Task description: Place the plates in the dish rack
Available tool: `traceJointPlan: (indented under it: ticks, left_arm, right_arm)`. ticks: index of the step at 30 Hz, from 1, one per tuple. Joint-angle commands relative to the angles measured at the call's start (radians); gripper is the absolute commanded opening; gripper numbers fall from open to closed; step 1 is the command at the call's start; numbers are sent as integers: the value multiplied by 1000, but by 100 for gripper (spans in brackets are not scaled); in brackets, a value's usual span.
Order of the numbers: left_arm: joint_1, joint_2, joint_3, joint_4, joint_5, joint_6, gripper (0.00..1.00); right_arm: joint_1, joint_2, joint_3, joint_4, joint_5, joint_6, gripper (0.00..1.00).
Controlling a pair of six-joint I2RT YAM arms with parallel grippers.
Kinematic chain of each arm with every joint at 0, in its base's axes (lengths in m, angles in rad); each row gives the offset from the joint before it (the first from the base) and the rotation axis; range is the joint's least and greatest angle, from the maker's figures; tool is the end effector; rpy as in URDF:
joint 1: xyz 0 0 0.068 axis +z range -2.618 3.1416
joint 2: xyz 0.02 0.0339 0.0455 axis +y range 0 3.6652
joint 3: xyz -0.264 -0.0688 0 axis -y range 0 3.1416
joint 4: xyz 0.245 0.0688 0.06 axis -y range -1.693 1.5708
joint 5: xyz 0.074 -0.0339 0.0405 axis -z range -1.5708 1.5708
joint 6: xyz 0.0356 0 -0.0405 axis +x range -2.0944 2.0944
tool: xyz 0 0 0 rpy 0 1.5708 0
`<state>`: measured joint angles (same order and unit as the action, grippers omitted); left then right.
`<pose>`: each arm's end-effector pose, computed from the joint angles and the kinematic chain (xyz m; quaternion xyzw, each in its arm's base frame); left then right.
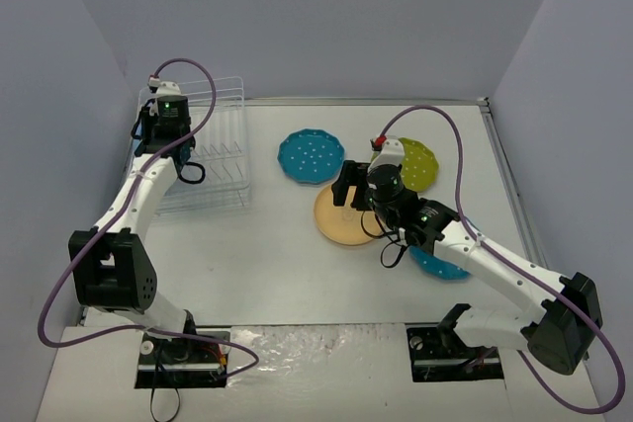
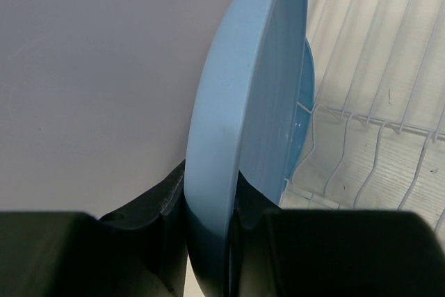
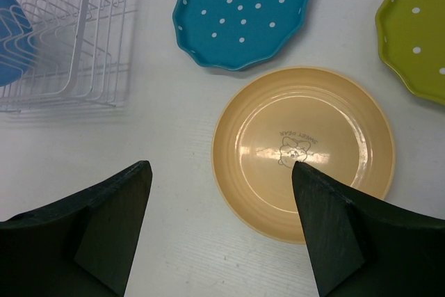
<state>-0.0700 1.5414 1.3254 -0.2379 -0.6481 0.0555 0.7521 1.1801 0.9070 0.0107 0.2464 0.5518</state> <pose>0.3571 -0.0035 0.3386 -0.1180 0.8129 0.2664 0.5042 0.2078 0.1825 0.3212 -0.0043 0.7911 0.2889 0.5392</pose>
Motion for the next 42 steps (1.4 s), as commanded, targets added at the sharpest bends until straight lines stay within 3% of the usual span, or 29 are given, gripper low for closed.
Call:
traceJointPlan:
  ticks: [1,16,33,35,37,41,42]
  left_arm:
    - [4,-21,13,61,-51,31,0]
    - [4,-11,-30,80,8,52,0]
    - [-1,104,63,-73,27,-40,0]
    - [-1,108,71,-83,20,-44,15]
    - [-1,105,76,-91,25,-44,37]
    - [-1,92,88,-100,32,-44,56]
    - [-1,88,91,-103,33,-45,56]
  right_arm:
    - [-7,-6,2,80,2,3,78]
    - [-13,-15,-10,86,-4,10,78]
    - [-17,-25,-22,92,-7,14,78]
    - [-17,-27,-22,92,-7,14,78]
    - [-17,-25,-20,92,-10,14,78]
    - [-17,-18,-15,92,-15,14,78]
    - [-17,-16,-14,92,-15,14,78]
